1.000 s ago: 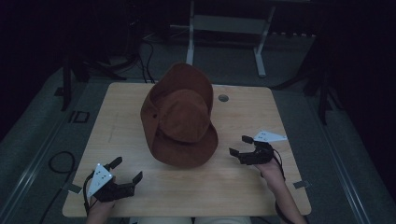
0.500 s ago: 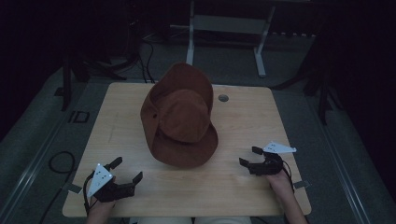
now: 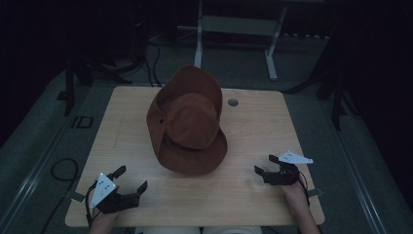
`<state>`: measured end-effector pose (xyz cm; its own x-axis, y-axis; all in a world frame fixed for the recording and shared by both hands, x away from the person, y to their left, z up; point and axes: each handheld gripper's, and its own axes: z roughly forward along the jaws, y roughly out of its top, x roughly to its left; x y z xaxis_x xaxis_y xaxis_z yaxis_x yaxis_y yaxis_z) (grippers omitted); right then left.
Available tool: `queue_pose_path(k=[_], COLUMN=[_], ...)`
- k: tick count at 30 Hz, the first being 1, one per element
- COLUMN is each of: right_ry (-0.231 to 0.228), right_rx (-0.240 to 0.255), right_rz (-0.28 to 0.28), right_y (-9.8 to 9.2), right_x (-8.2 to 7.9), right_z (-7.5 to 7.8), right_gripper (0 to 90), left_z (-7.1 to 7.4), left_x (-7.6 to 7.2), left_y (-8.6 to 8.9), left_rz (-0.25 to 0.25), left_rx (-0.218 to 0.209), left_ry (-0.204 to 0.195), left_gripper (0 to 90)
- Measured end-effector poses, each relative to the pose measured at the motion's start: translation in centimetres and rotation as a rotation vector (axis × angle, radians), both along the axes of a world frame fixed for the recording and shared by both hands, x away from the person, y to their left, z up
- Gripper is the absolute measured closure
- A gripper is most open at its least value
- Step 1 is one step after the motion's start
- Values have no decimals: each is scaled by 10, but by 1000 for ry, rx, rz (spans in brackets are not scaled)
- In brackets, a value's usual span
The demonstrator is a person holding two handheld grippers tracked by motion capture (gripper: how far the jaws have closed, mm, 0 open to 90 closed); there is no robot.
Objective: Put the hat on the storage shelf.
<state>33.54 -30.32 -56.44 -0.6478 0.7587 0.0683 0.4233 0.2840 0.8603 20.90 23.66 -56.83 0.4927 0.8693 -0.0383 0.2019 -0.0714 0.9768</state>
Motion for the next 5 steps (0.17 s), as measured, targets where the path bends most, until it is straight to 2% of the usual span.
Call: queue_pose_path(k=[5], right_ry=[12], right_rx=[-34], right_rz=[12], right_y=[4], right_x=[0], right_z=[-3], right_gripper=[146], left_z=[0], left_x=[0], left_y=[-1], left_rz=[-2], left_rx=[3], left_ry=[1], left_gripper=[54])
